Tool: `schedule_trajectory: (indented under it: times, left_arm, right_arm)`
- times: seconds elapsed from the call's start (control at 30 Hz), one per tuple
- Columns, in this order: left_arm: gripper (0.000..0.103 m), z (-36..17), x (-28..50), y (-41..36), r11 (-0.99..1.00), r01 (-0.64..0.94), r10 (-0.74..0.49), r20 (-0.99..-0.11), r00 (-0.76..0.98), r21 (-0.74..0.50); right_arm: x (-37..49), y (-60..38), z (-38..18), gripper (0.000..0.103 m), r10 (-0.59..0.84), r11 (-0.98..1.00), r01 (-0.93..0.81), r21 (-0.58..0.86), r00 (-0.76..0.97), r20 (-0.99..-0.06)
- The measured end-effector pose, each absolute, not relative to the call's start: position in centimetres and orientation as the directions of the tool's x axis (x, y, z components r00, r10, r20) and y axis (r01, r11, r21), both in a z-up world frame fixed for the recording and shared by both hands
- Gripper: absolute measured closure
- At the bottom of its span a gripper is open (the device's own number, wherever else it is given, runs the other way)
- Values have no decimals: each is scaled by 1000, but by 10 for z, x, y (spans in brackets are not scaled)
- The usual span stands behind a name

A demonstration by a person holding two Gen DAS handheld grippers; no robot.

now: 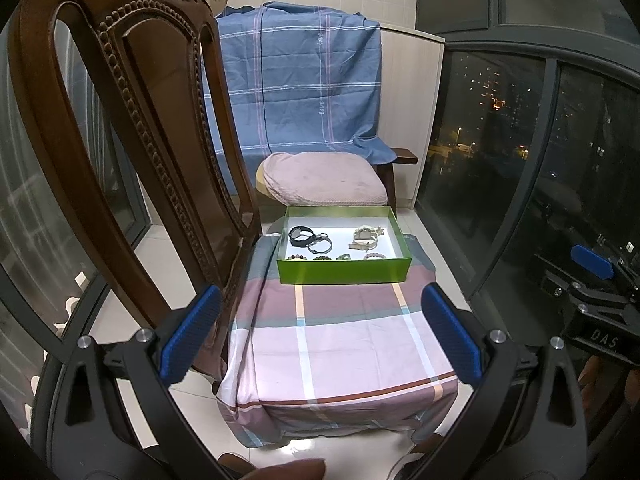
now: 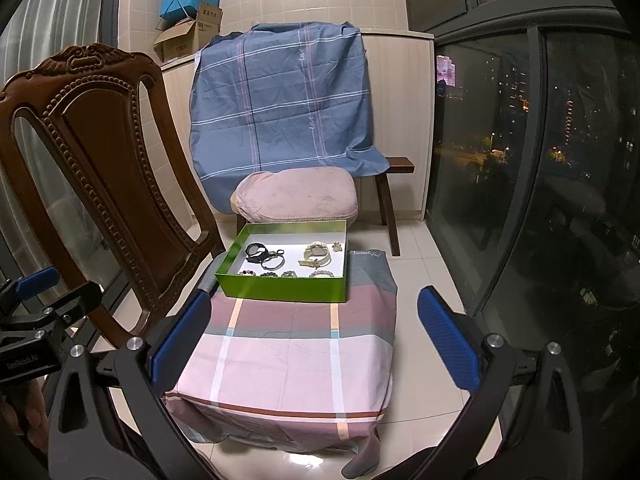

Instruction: Organize jewelry

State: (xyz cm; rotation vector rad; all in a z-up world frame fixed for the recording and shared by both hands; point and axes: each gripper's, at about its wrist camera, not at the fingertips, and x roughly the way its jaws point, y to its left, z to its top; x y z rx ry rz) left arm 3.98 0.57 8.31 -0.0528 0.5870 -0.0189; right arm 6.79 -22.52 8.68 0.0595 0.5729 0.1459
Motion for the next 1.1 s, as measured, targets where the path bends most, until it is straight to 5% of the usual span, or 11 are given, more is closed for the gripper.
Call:
schedule_trajectory:
  times: [1.1]
  left_arm:
    - [4,82,41,2,999,8,-35,-559,829,-51]
  right_arm:
    - [71,-221,83,3,152,988,-119,95,824,-546]
